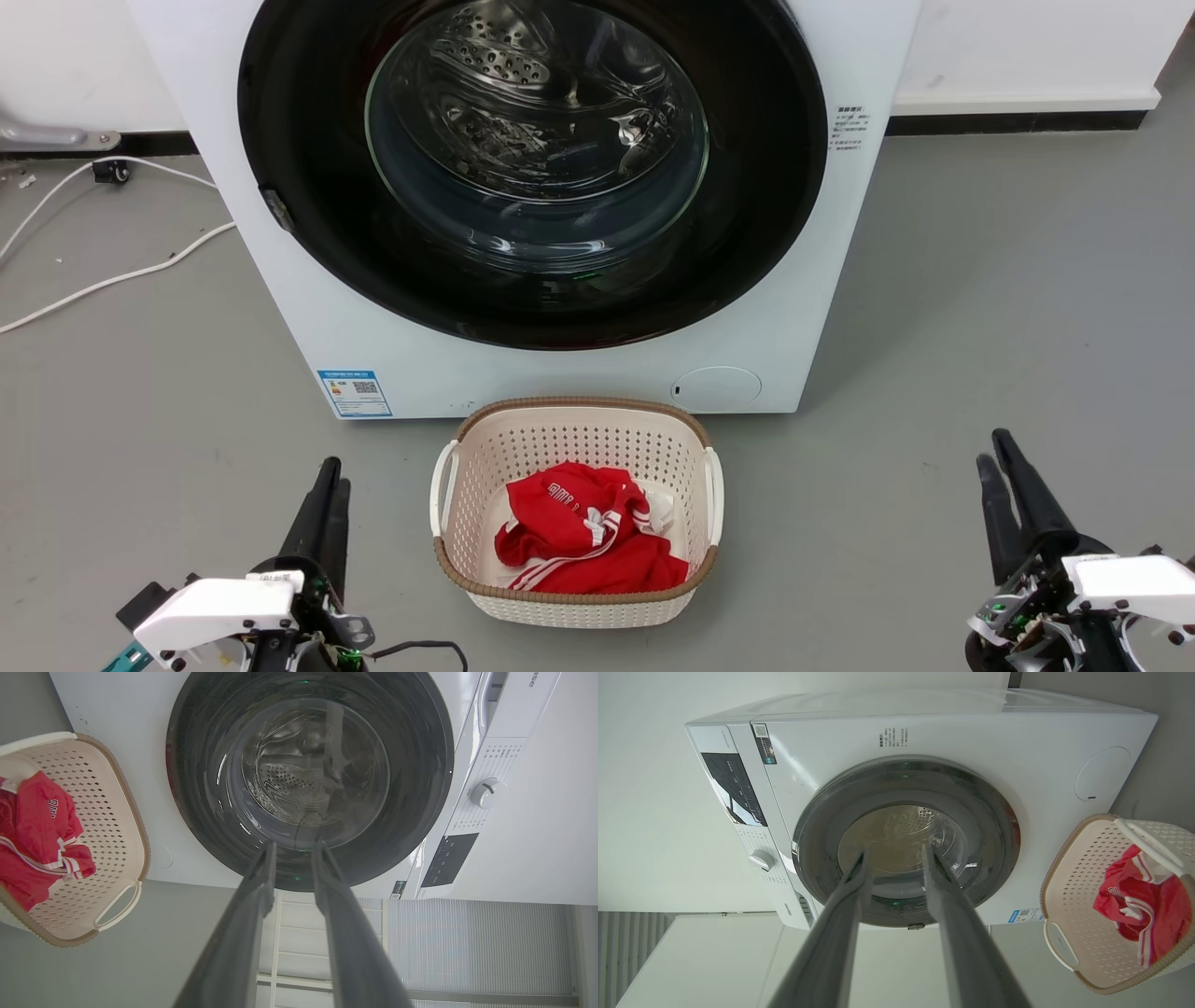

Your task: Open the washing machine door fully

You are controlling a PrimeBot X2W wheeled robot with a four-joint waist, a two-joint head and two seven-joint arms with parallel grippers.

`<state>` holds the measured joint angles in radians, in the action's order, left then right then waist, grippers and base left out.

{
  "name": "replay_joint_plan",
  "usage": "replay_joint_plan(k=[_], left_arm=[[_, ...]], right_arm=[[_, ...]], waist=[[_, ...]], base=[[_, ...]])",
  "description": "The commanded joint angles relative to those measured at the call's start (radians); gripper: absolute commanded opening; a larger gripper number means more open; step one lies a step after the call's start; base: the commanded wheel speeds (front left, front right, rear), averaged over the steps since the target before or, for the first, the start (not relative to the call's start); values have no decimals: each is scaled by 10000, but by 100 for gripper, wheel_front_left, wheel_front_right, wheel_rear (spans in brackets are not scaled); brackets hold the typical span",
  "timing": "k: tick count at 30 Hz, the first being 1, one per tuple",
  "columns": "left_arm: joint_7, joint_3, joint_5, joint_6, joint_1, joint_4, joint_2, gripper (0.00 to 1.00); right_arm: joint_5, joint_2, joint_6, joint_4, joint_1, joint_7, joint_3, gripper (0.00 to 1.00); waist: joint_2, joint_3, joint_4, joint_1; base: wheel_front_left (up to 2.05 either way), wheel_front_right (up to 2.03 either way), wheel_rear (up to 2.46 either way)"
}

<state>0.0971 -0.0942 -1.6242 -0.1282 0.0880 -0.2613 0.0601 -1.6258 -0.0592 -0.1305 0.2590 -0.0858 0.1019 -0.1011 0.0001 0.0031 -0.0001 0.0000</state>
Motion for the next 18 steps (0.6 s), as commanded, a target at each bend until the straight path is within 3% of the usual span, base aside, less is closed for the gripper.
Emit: replay_joint_plan(k=[1, 11, 18], left_arm=[[-88, 97, 48, -9, 130, 168, 30, 100], [-605, 441, 460, -12, 161, 437, 16, 100], [-906, 432, 1636, -14, 153, 794, 6, 100]], right_arm=[[1, -16, -2, -208, -93, -94, 43, 100], [538, -5, -2, -623, 94, -610, 383, 100], [1750, 5, -2, -1018, 173, -917, 304, 100]], waist=[[-1, -1, -5, 0], [-1, -10, -39, 0], [-1, -16, -50, 0]], base=[[0, 0, 0], [0, 0, 0], [0, 0, 0]])
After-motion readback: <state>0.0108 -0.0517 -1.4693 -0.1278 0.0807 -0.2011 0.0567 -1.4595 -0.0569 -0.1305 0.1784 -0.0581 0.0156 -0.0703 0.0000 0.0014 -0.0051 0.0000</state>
